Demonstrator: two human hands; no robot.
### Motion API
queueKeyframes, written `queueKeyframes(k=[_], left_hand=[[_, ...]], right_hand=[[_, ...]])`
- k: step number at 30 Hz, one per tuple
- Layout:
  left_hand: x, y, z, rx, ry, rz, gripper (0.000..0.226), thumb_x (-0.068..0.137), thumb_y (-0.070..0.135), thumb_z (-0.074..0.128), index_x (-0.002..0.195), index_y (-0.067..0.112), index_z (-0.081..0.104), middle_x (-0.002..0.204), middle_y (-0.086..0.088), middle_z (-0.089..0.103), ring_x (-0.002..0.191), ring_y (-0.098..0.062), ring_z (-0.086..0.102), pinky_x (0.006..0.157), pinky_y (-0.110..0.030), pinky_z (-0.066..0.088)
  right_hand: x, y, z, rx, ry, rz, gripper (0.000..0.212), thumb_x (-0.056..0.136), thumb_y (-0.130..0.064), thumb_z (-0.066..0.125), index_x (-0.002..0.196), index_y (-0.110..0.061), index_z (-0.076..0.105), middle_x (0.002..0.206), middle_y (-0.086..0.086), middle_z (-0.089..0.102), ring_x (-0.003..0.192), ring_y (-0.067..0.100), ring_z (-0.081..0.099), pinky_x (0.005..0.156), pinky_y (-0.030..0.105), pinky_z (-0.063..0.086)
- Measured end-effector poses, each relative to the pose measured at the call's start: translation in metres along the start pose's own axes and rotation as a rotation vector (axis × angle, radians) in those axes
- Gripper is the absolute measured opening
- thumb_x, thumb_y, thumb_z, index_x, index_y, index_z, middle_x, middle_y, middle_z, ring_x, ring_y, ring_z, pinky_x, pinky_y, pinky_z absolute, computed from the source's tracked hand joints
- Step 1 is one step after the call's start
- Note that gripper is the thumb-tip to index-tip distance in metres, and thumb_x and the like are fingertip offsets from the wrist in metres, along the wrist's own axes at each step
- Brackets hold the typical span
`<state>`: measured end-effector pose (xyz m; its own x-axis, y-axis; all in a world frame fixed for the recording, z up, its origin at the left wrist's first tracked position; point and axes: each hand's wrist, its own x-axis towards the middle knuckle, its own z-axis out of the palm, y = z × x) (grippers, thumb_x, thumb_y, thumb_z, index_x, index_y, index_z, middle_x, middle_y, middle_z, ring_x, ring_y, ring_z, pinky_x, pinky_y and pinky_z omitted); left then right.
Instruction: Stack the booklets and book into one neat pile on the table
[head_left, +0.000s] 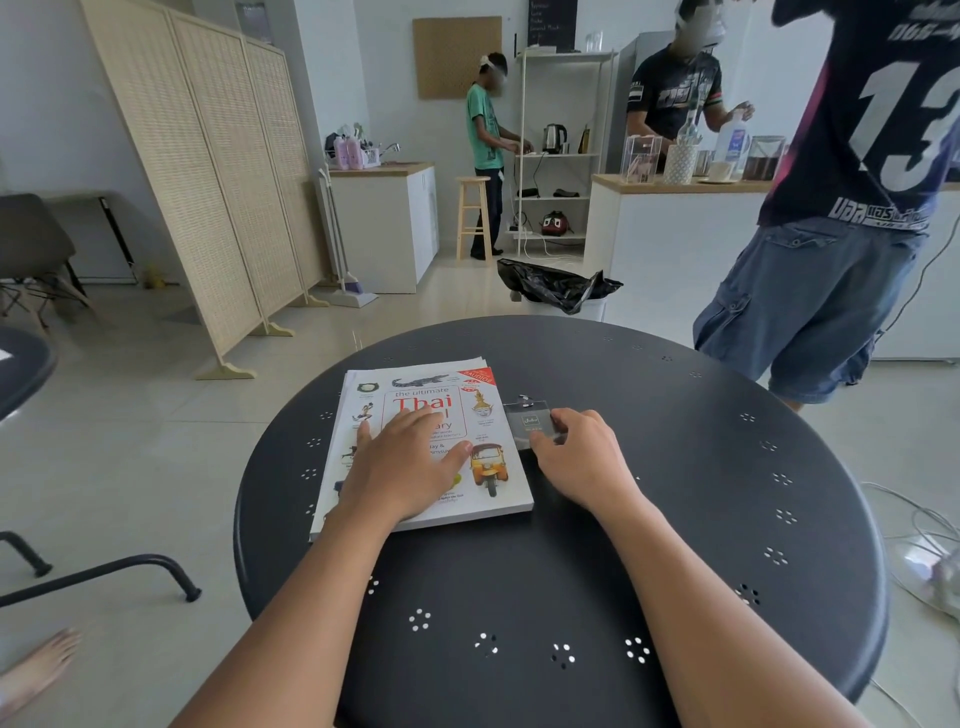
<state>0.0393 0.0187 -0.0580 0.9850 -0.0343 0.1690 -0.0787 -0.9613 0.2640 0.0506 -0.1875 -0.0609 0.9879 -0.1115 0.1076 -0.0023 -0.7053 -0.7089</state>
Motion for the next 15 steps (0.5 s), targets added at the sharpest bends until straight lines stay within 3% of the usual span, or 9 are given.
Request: queueKeyframes(k=[10, 13, 15], left_hand=[[-0.0001, 0.0007, 0.0004, -0.022, 0.017, -0.001, 0.071, 0.093, 0.066, 0.037, 0.151, 0.025, 0.035, 0.161, 0.008, 0.031, 0.149, -0.013, 0.023, 0.122, -0.055, 0.009], [-0.0039, 0.0028, -0.0021, -0.132, 0.122, 0.007, 0.063, 0.093, 0.057, 0.047, 0.146, 0.023, 0.042, 0.155, 0.004, 0.041, 0.142, -0.018, 0.038, 0.118, -0.051, 0.027], [-0.0094, 0.0053, -0.0062, -0.198, 0.249, 0.04, 0.051, 0.094, 0.05, 0.052, 0.137, 0.022, 0.052, 0.143, 0.005, 0.054, 0.13, -0.018, 0.051, 0.103, -0.039, 0.044]], right_hand=[[0.0005, -0.0004, 0.0009, 0.011, 0.003, 0.005, 0.037, 0.097, -0.031, 0.059, 0.132, -0.017, 0.061, 0.129, 0.004, 0.054, 0.114, 0.025, 0.055, 0.097, 0.04, 0.052], [0.0, 0.0011, 0.0001, 0.027, 0.014, 0.003, 0.036, 0.097, -0.031, 0.059, 0.129, -0.016, 0.062, 0.127, 0.005, 0.055, 0.112, 0.024, 0.055, 0.094, 0.037, 0.051], [0.0002, 0.001, -0.0021, 0.045, 0.021, 0.01, 0.036, 0.098, -0.032, 0.058, 0.129, -0.013, 0.061, 0.128, 0.006, 0.054, 0.111, 0.022, 0.053, 0.09, 0.032, 0.047]])
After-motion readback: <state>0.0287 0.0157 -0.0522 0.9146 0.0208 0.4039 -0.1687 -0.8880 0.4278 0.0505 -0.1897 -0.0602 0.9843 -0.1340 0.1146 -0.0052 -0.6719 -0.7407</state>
